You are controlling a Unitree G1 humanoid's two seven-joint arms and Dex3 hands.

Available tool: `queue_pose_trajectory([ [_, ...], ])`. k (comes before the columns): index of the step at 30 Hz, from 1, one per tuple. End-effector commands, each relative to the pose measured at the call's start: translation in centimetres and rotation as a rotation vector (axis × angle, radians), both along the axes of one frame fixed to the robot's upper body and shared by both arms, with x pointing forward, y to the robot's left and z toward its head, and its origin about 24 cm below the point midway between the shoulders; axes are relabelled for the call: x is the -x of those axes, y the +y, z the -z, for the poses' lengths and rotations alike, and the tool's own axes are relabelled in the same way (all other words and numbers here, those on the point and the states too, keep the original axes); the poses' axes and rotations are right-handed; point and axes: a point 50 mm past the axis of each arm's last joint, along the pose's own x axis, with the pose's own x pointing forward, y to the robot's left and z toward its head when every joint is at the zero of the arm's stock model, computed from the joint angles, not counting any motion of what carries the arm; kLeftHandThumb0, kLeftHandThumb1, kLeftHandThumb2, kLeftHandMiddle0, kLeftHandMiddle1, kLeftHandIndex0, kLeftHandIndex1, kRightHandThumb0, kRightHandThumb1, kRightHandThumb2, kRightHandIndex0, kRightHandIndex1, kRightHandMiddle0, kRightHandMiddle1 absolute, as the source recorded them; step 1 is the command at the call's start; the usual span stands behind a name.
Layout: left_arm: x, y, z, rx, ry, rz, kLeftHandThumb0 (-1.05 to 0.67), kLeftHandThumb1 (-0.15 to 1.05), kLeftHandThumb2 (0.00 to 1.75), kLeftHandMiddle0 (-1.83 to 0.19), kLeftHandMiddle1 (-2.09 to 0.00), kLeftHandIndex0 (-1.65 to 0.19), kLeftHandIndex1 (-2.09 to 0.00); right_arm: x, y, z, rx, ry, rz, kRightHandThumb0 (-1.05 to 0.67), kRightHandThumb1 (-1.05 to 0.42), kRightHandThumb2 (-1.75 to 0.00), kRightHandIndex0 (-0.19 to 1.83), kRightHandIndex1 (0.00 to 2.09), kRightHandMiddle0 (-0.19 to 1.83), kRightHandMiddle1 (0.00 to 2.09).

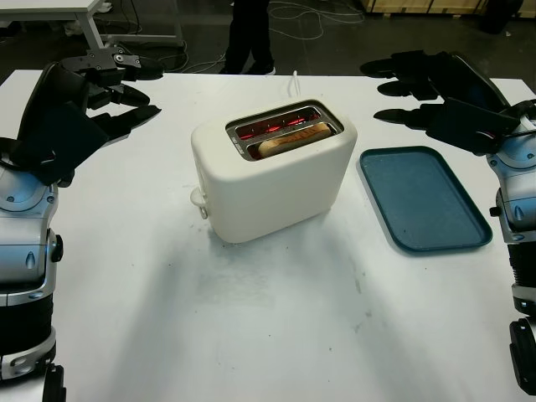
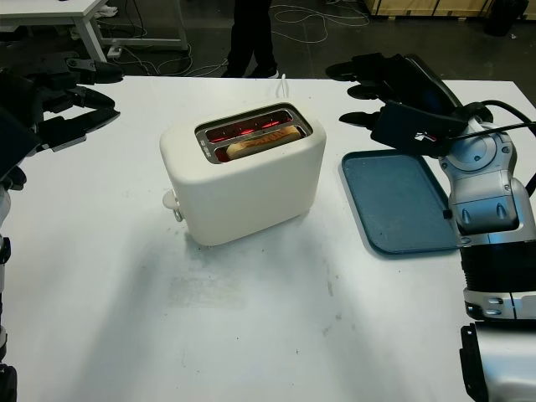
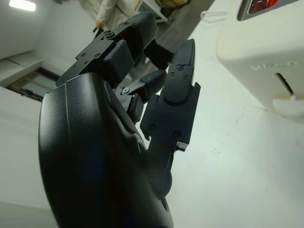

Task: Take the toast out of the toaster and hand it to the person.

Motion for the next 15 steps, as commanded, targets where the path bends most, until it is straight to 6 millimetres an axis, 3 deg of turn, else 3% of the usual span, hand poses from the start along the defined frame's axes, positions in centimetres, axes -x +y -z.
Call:
queue_pose_trajectory([
  [1, -0.01, 0.03, -0.28, -0.018, -0.007, -0.004, -0.24, 0.92, 0.07, -0.47, -0.95, -0.66, -0.35, 0.09, 0.3, -0.11, -0.005, -0.014, -0.024, -0.19, -0.92, -0.08, 0.67, 0.01, 0.62, 0.0],
  [15, -0.01, 0.13, -0.16, 0.001, -0.007, -0.001, -0.26, 0.92, 0.08, -0.45, -0.95, -0.64, -0.37, 0.14, 0.23, -0.15, 0.005, -0.016, -0.017, -0.2, -0.92, -0.07, 0.67, 0.01, 0.62, 0.0],
])
